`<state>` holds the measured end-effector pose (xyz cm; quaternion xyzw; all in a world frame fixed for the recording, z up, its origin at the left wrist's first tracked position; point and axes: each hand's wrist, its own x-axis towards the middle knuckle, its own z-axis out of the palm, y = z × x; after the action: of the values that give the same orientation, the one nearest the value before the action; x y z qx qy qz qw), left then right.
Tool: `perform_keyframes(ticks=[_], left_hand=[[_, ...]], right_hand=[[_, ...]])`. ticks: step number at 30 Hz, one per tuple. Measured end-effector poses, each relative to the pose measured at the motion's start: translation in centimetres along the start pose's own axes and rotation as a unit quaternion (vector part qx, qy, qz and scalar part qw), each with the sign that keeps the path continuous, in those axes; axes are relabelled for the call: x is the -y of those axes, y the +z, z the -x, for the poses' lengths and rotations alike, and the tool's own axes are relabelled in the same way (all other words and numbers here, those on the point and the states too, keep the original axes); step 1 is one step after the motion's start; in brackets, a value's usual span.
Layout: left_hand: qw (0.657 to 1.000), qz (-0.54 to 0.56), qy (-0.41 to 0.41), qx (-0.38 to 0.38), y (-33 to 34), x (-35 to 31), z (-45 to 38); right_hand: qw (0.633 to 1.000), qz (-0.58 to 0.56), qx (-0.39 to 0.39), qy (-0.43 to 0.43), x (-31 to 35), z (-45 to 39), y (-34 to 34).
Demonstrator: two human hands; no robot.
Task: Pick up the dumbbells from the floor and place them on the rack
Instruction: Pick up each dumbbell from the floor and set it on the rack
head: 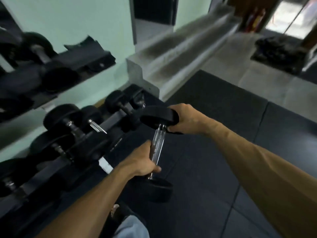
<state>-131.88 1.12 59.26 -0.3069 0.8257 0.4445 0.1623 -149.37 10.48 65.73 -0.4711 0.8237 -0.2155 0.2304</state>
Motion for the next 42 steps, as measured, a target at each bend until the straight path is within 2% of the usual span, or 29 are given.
perform_keyframes(ticks=[8, 13, 19, 23, 33, 38, 42], left_hand=[[0.997, -0.011, 0.046, -0.061, -15.4, -2.8, -6.8], [0.994, -0.003, 0.038, -0.102, -23.7, -3.9, -12.5], [0.989, 0.059, 0.000, -0.138, -31.4, -3.8, -19.6], [0.976, 0.102, -0.056, -0.182, -35.9, -3.4, -25.2], [0.903, 0.206, -0.185, -0.327, -44.9, -1.0, -34.2], [0.868, 0.244, -0.239, -0.360, -45.5, 1.2, -37.6], [0.857, 0.261, -0.256, -0.363, -45.7, 1.9, -38.1]], right_hand=[[0.996, 0.063, -0.031, -0.051, 6.9, -14.2, -8.6], [0.993, 0.068, -0.032, -0.091, 9.2, -24.2, -12.4], [0.983, 0.088, 0.014, -0.159, 10.6, -37.9, -14.7], [0.968, 0.095, 0.064, -0.221, 11.4, -48.4, -15.4], [0.903, 0.116, 0.208, -0.359, 18.1, -68.5, -13.4], [0.900, 0.053, 0.269, -0.338, 17.9, -74.2, -8.1], [0.892, 0.009, 0.296, -0.341, 17.7, -75.3, -6.7]])
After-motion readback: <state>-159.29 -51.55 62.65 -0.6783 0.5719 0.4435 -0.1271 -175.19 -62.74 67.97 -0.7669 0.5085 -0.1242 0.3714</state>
